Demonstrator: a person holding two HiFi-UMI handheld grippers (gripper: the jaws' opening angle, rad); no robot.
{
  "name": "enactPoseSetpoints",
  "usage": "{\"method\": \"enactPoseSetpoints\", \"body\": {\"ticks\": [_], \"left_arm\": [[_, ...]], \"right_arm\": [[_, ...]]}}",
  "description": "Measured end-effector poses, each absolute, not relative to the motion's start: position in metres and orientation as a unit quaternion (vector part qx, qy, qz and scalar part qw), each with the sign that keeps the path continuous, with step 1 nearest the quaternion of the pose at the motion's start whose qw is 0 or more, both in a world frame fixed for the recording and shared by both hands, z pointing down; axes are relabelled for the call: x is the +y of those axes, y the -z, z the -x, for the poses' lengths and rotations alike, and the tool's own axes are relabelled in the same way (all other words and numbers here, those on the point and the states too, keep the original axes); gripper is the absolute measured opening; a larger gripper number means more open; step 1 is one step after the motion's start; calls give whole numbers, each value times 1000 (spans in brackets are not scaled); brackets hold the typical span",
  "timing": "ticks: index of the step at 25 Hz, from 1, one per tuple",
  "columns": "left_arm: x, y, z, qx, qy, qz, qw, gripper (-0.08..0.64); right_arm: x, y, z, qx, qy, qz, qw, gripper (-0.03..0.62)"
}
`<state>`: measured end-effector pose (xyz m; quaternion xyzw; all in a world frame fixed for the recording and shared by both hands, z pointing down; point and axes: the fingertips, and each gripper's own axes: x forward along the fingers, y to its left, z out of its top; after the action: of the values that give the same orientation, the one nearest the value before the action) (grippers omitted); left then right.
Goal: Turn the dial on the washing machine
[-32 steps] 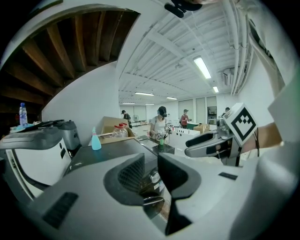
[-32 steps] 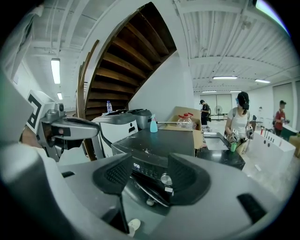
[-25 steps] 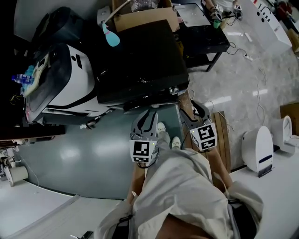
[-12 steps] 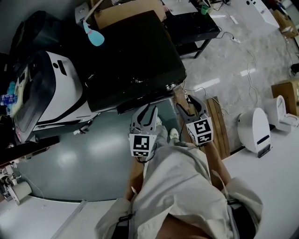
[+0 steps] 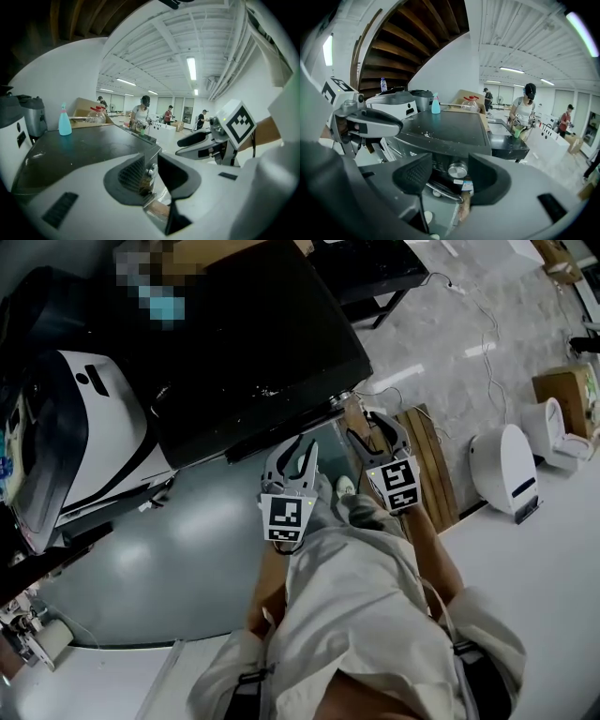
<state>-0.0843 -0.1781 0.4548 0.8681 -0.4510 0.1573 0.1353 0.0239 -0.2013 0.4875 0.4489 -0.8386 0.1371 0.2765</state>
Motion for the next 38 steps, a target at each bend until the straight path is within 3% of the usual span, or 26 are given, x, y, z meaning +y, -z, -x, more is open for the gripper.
{"method": "enactPoseSetpoints", "body": {"ticks": [38], "left_arm": [[-184, -542, 70, -530, -175, -810, 179, 95]], "right_arm": [[-241, -598, -21, -849, -140, -416, 293, 281]]}}
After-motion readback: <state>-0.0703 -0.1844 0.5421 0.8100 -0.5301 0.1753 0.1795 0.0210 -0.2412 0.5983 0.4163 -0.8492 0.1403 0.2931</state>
